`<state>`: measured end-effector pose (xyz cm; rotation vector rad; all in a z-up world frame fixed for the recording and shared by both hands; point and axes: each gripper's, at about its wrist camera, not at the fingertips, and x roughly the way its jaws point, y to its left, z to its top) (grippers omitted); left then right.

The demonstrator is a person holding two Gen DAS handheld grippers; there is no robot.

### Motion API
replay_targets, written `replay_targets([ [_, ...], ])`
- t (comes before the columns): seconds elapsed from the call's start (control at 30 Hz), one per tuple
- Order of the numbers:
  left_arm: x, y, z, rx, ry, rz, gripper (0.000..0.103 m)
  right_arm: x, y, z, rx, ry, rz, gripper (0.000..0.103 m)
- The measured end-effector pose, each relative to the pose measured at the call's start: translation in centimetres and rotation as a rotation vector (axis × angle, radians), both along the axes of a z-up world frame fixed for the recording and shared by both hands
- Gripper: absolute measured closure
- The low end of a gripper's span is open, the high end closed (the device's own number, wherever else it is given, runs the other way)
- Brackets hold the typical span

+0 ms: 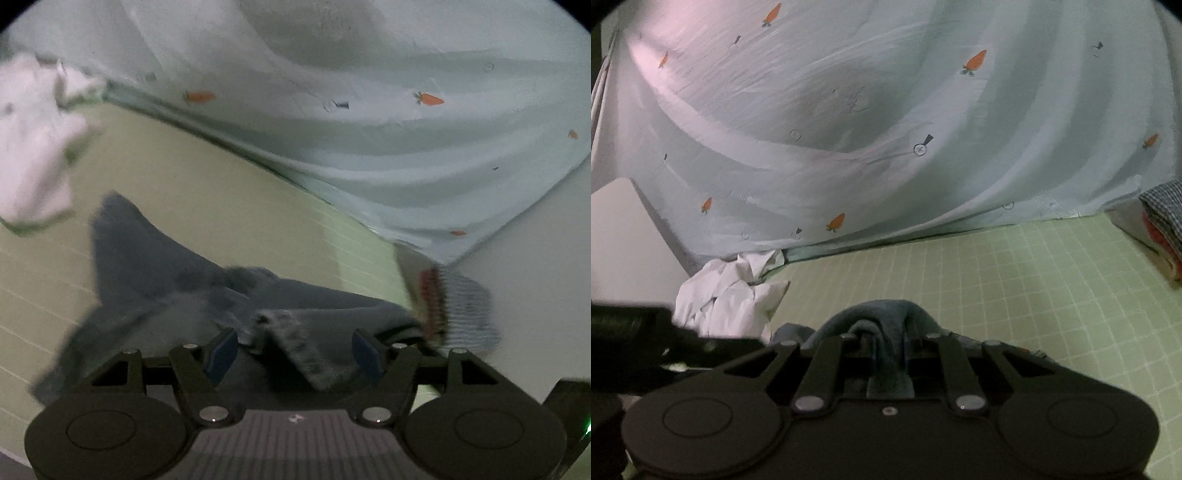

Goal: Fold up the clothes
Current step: 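Lift the jeans with both grippers and carry them onto the open mat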

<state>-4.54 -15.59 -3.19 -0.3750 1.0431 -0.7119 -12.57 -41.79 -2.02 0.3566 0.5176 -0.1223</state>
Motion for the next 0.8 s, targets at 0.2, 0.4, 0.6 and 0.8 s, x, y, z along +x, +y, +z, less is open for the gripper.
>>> replay_targets([
  [0.2, 1.6, -0.7, -2.8, -0.206, 0.251, 0.055, 0.032, -0.3, -0.6, -0.1, 0.012, 0.011, 0.018, 0.090],
  [0.4, 3.2, -1.4, -6.4, -0.352, 0.500, 0.124, 0.029, -0.6, -1.0, -0.6, 0.051, 0.019, 0.037, 0.090],
  [0.6, 3.5, -1.9, -8.8, -0.383, 0.628, 0.120, 0.040, 0.0, -0.3, -0.7, 0.050, 0.028, 0.106, 0.089],
  [0.8, 4.5, 0.5, -8.3, -0.379, 0.562, 0.136, 0.078, 0.7, 0.3, -1.7, 0.127, 0.060, 0.182, 0.086],
])
